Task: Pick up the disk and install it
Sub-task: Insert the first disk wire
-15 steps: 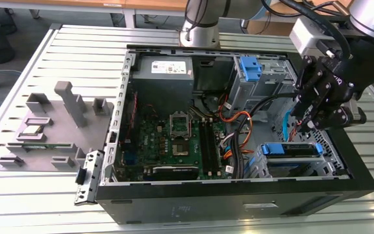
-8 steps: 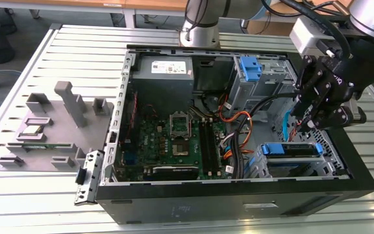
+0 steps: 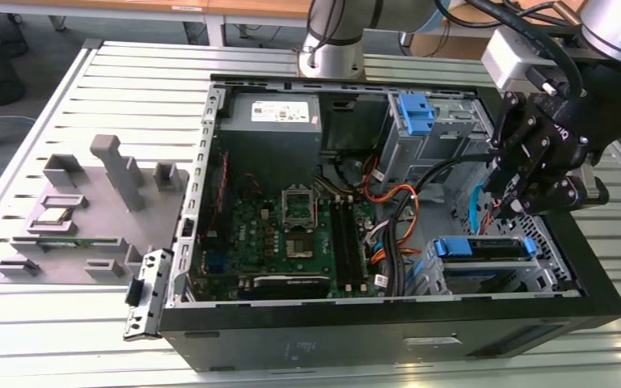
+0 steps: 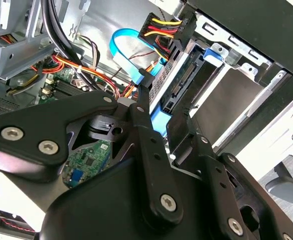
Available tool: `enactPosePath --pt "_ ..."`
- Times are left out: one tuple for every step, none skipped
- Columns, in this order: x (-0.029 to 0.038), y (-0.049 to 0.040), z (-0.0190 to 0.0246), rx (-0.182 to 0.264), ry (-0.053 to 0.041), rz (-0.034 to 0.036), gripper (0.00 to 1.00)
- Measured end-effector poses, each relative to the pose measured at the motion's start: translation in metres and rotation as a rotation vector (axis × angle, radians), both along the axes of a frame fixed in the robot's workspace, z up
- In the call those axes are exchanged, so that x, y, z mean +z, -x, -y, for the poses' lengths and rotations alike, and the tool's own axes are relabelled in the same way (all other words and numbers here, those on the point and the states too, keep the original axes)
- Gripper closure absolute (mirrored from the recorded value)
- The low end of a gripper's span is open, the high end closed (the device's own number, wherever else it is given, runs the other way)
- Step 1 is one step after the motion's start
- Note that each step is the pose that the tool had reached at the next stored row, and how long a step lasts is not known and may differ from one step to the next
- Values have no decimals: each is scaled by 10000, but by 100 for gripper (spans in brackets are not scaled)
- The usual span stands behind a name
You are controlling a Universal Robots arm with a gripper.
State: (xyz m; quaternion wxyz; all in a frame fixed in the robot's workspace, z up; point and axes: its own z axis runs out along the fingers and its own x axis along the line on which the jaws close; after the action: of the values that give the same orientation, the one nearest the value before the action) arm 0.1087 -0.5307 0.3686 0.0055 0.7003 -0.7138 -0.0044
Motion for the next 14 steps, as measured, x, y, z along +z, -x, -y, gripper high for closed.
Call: enactPosePath --pt "0 0 -1 0 1 0 59" --pt "1 0 -3 0 2 0 59" --pt "1 0 -4 0 1 0 59" --pt "1 0 -10 1 -1 0 59" --pt "1 0 -12 0 0 0 59" --pt "1 0 -12 1 0 0 59" --pt "1 0 -12 0 0 0 59" --pt "-1 0 -13 0 -9 0 59" --pt "-3 0 -16 1 -17 0 59" --pt "-3 0 -21 0 -17 0 59" --pt "-3 0 -24 0 -18 0 59" --pt "-3 0 -24 0 -17 0 59" --pt "-3 0 -24 0 -17 0 59" --pt "-3 0 -27 1 -19 0 59"
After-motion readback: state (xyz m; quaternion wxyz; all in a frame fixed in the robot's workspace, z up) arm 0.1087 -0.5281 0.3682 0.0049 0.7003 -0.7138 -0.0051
